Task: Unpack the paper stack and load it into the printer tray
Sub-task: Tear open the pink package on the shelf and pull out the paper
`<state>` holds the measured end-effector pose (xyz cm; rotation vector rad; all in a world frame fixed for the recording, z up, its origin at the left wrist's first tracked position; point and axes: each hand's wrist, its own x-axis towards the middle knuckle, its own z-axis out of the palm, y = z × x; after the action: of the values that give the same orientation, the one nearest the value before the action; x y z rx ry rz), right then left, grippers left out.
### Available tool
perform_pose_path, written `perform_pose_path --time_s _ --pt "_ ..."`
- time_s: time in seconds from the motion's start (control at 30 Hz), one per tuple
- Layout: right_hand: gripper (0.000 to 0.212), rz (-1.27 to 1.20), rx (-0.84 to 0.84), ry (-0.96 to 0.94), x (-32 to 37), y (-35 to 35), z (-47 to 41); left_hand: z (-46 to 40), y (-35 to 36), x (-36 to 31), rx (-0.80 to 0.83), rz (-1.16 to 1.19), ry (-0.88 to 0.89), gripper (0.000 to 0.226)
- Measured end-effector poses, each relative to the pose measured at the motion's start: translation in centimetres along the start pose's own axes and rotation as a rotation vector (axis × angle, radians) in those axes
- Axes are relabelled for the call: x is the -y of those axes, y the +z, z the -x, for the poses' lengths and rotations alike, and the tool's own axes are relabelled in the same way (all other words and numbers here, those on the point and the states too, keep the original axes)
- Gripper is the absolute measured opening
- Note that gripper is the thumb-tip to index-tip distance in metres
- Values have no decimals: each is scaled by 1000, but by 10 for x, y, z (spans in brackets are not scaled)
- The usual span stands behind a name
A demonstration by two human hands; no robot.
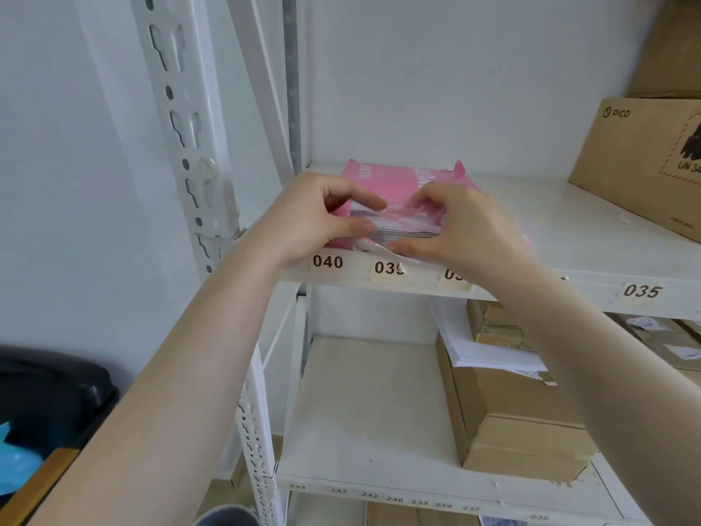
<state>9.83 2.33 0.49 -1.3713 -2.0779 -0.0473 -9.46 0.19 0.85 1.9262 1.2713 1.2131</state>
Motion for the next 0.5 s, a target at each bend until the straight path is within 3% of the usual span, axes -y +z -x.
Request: perform_pose_path --time_s 0.17,0.33,0.5 --pt "72 32 -61 25 3 14 3 -5 -3 6 -56 145 -78 48" --pt "83 96 -65 26 3 21 14 -1 -5 11 -89 290 -41 28" --pt "78 -5 -82 72 1 21 9 -4 2 9 -50 129 -22 36"
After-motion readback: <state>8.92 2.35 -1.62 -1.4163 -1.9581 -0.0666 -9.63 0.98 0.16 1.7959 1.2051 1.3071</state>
